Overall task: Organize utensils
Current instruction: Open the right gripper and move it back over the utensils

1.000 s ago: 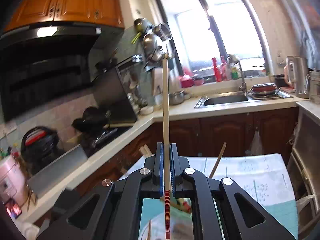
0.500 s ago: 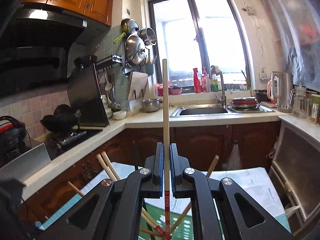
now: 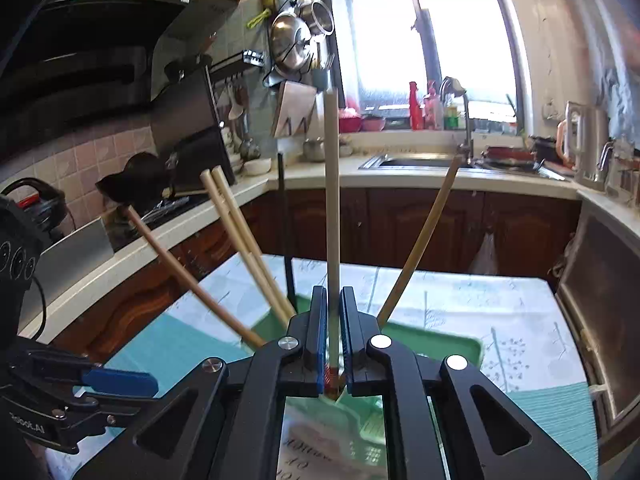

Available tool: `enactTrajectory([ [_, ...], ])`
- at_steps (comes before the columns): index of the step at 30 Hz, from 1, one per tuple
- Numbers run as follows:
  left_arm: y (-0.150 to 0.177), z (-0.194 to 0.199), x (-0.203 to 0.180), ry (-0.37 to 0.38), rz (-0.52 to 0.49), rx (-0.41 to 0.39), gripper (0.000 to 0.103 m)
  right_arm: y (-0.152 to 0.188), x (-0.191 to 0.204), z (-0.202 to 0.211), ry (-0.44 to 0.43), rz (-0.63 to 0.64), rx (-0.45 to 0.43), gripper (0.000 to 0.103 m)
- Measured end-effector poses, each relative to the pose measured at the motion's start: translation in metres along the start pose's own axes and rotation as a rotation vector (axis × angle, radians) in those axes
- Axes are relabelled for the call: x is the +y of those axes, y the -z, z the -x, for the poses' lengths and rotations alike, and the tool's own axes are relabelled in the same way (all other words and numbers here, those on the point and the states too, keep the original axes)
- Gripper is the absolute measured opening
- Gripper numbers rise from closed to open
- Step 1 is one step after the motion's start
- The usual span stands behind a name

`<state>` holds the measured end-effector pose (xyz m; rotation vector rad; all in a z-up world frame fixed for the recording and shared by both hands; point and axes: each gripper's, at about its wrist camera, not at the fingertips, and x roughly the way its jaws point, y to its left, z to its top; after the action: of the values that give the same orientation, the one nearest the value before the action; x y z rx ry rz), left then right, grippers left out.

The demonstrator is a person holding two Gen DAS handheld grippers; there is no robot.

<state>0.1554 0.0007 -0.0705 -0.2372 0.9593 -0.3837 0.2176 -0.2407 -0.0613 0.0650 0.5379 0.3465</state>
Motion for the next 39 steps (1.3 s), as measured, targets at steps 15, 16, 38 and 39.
enactTrajectory([
  [15,0.007,0.007,-0.013,-0.035,-0.023,0.039,0.066,0.010,0.007,0.042,-0.032,-0.026,0.125,0.014],
  [16,0.008,0.007,-0.013,-0.039,-0.026,0.043,0.068,0.010,0.005,0.046,-0.035,-0.031,0.146,0.014],
  [38,0.084,-0.014,-0.013,-0.043,0.015,0.355,0.071,0.125,-0.073,0.182,0.108,-0.002,0.586,0.037],
  [39,0.089,-0.015,-0.013,-0.045,0.018,0.367,0.071,0.135,-0.073,0.184,0.086,0.010,0.629,0.037],
])
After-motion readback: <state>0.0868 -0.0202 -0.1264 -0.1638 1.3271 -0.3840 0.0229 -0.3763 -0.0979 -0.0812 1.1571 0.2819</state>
